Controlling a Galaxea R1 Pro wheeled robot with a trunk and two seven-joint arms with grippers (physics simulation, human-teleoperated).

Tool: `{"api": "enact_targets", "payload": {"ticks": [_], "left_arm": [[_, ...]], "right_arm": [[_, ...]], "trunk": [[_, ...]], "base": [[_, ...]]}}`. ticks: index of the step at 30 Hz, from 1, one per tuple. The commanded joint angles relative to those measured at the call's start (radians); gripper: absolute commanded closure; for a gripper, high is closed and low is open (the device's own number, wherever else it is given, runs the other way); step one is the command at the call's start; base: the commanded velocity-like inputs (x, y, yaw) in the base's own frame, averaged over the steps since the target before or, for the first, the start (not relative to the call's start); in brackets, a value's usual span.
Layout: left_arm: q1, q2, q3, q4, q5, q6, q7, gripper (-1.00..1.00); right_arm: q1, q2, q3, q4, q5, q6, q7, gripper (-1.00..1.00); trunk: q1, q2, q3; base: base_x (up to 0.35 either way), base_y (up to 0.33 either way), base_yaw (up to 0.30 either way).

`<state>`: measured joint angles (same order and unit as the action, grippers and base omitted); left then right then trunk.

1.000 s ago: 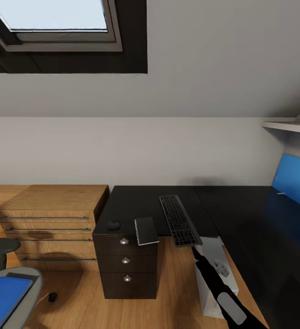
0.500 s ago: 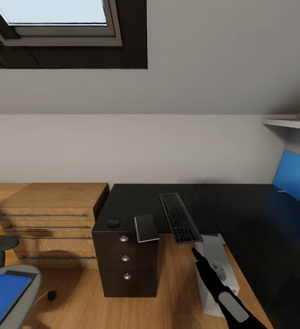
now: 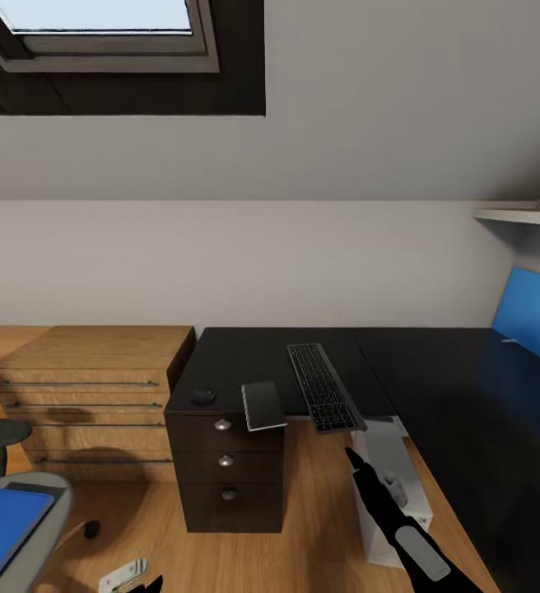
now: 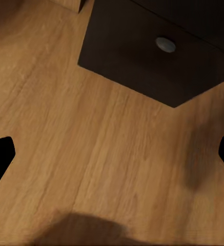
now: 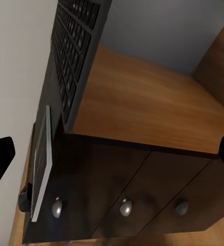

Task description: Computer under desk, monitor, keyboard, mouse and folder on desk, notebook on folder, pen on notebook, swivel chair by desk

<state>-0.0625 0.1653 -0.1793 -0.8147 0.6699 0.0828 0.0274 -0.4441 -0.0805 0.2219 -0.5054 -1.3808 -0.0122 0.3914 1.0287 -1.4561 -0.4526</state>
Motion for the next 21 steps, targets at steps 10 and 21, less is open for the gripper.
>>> {"api": "enact_targets", "payload": {"ticks": [10,21], "left_arm": [[0.000,0.005,0.096,-0.152,0.023,0.144,0.004,-1.00],[0.000,-0.005,0.120,-0.113,0.027,0.151,-0.001,-1.00]], "right_arm": [[-0.001,-0.013,0.007,-0.001,-0.009,0.000,0.003,-1.00],[-0.001,-0.014,0.008,-0.001,-0.005,-0.003,0.004,-1.00]], "trunk": [[0.038,-0.071,-0.033],[0.081,-0.148,-0.067]], "base": [[0.000,0.000,0.000],[0.000,0.000,0.000]]}}
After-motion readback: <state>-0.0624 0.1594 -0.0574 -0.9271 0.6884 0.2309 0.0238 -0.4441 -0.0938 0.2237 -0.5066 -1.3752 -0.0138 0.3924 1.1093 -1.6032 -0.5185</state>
